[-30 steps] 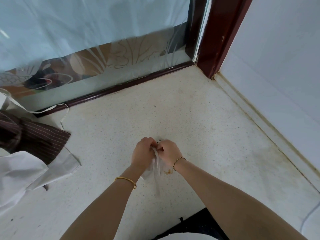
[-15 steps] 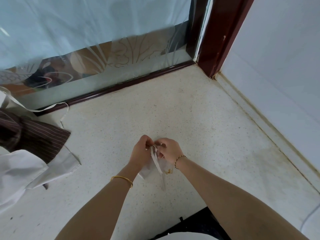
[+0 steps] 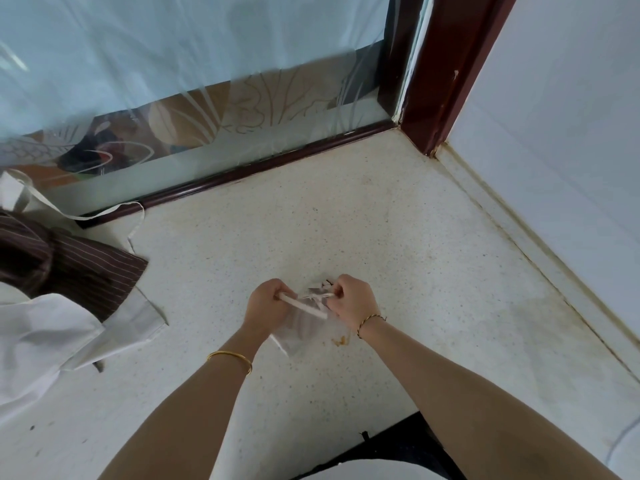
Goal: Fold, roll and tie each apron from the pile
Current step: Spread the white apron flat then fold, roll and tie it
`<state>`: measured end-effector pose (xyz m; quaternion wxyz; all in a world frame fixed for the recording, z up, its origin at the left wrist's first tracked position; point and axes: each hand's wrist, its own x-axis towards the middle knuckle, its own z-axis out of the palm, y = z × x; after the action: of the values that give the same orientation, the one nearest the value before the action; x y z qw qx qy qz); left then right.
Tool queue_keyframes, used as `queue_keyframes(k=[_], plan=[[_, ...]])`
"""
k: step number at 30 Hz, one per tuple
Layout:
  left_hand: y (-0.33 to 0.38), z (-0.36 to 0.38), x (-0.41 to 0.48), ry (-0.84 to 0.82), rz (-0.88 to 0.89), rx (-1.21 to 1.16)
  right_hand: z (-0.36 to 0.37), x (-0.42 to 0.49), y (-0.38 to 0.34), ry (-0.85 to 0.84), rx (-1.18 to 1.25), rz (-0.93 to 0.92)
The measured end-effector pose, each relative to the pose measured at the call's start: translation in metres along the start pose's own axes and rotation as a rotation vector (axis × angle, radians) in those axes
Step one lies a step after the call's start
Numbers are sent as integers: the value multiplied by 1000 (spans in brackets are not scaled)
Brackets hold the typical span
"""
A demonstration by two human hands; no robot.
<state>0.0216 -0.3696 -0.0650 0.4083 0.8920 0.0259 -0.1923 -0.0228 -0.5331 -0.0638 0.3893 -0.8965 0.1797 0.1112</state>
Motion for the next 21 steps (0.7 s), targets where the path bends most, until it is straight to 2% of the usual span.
queue_keyframes(k=[3,5,11,14,17,21], plan=[[-9,-5,2,-14,-185,0,-6,-2,6,-10,-185,23],[-11,-2,1,-39,-286,-83,-3,-1,9,5,-146,86],[-11,-2,5,-89,-399,-190,4,-3,6,104,703,307],[-7,0,5,-102,-439,-144,6,-4,7,73,947,397],[-6,1,7,-97,-425,-39,3,-4,11,16,791,335],[-2,-3,12,-96,-440,63,-7,-6,20,-29,249,55]])
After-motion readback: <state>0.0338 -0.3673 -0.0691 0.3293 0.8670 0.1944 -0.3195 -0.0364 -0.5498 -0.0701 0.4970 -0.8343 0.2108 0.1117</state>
